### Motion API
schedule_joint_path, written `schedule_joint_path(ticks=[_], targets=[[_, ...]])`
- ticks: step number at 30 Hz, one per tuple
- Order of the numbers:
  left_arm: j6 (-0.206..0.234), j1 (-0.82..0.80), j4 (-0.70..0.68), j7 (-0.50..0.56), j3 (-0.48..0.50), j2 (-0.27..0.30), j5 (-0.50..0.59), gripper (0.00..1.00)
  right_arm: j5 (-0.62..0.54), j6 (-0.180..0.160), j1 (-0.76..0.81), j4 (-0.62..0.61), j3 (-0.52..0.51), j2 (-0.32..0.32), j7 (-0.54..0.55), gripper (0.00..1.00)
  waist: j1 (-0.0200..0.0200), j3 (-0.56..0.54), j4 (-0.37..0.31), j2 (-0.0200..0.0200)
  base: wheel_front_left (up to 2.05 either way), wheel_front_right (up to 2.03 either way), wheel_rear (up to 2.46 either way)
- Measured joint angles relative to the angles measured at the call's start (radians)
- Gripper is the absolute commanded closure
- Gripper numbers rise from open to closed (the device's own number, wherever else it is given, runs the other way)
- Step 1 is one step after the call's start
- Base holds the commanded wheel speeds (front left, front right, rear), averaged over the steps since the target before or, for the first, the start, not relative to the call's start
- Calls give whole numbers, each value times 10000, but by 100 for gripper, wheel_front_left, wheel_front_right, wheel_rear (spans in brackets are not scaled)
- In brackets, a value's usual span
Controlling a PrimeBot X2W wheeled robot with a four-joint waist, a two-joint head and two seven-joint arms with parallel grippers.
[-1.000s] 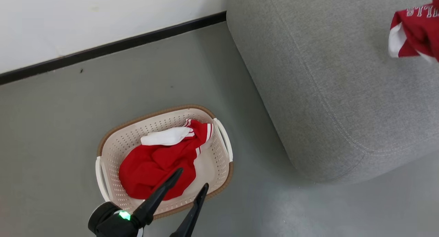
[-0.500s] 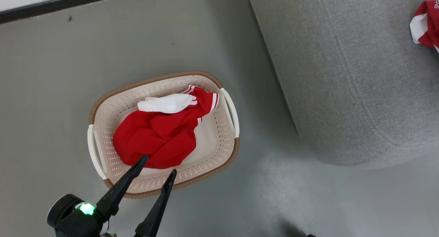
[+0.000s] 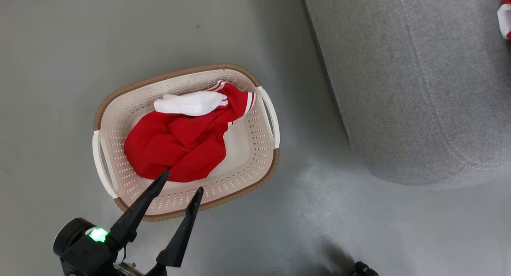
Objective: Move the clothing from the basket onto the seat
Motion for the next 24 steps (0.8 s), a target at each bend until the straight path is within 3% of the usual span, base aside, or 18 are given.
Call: schedule_joint_path(ticks=[4, 10, 24], targets=[[-12, -145, 215, -29, -167, -268, -12, 0, -249, 38, 43, 42, 150, 17, 0, 0, 0, -202, 15, 0, 0, 0, 0], [-109, -466, 594, -105, -433, -694, -79, 0, -625, 387, 35, 370, 307, -378, 0, 0, -1, -611, 54, 0, 0, 0, 0], [-190, -650, 1977, -401, -704, -1672, -579, 0, -1668, 968, 1025, -245, 1129, 4, 0, 0, -2, -1955, 304, -2, 0, 0, 0]])
